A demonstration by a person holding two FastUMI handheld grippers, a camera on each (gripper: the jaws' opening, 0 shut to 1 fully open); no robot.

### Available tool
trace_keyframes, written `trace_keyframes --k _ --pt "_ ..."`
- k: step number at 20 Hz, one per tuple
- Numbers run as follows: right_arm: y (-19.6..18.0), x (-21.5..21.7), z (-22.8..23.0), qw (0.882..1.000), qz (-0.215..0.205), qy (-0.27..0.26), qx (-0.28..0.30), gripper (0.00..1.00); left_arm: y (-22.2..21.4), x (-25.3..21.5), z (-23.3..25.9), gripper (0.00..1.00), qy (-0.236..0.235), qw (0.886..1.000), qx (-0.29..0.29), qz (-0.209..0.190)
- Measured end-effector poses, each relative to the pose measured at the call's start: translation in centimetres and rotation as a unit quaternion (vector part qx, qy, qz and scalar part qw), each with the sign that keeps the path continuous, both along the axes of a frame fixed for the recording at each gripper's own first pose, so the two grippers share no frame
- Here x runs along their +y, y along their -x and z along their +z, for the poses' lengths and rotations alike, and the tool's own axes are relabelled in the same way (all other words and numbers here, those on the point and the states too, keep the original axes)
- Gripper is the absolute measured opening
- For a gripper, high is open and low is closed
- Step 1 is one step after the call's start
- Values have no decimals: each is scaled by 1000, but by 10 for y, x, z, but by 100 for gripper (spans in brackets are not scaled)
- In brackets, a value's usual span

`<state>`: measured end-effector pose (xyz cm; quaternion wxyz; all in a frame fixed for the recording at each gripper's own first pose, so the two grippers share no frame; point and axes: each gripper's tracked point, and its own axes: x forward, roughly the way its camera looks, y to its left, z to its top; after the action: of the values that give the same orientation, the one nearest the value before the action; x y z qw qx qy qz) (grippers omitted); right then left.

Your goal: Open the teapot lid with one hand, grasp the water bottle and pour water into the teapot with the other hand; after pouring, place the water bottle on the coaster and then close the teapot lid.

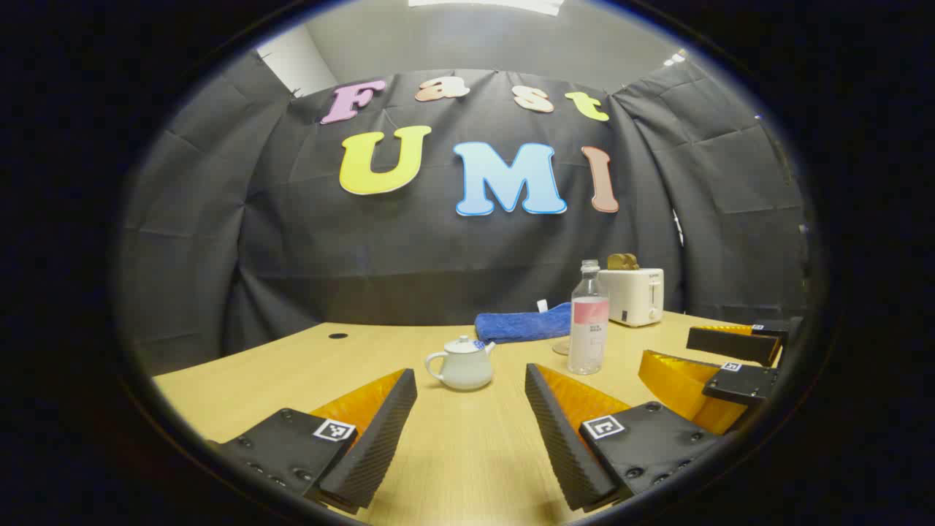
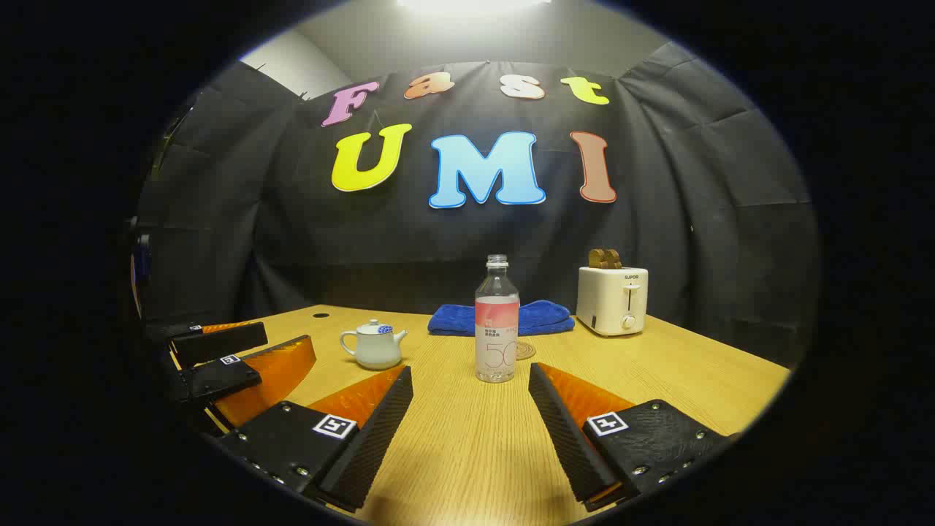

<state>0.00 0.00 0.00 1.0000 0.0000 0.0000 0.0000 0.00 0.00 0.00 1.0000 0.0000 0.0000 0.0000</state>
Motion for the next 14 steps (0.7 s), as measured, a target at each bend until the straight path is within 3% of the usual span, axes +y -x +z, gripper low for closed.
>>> trace_keyframes --k 14 --pt "-1 -1 -1 1000 -4 0 0 99 1 0 1 98 0 1000 0 0"
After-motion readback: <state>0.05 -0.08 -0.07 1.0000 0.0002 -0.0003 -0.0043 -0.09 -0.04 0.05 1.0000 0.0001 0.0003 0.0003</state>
